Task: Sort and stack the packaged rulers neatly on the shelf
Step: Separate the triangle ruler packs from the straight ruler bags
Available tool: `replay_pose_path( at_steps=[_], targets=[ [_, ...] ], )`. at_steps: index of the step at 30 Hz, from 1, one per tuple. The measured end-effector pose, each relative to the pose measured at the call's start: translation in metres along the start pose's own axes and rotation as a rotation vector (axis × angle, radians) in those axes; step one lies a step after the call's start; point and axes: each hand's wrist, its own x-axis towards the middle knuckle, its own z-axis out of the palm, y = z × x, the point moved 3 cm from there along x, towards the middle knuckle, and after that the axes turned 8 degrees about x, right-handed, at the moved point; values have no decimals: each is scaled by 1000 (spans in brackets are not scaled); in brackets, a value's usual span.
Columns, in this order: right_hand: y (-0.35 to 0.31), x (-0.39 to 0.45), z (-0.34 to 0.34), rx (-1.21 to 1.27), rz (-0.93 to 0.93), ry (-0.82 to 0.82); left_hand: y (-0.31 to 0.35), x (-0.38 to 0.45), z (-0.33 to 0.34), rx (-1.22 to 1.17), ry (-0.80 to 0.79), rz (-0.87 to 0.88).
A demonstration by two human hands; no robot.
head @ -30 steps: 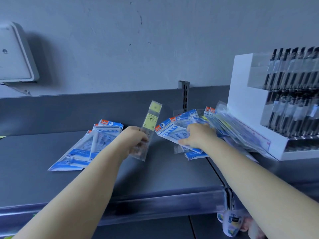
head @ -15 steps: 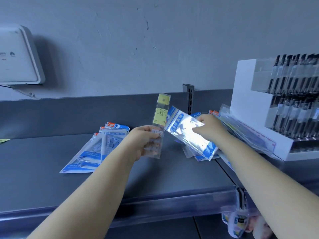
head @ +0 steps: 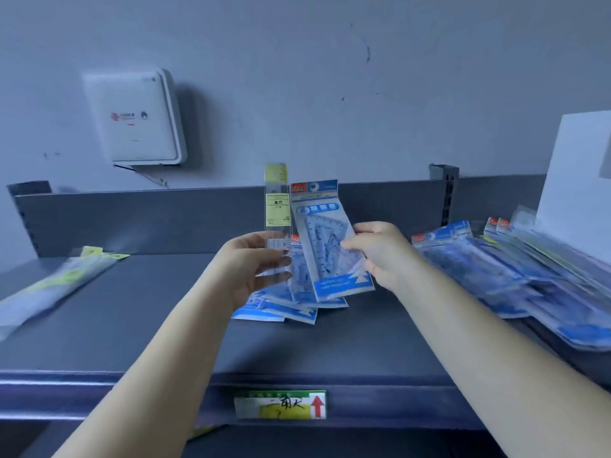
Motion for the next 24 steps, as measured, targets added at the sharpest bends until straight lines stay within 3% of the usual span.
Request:
replay_pose_path(
  at_steps=[3,5,17,24],
  targets=[
    [5,-2,33,-523,-94,4,-3,-3,-31,18,35,5],
    [5,-7,57,-680,-212,-33,-4,-4,-54,52,67,8],
    [9,-24,216,-675,-289,-260,8,-9,-250,541,426,116],
    [20,-18,263,-739,-323,-316,-3,-1,-341,1222,581,-21]
  ],
)
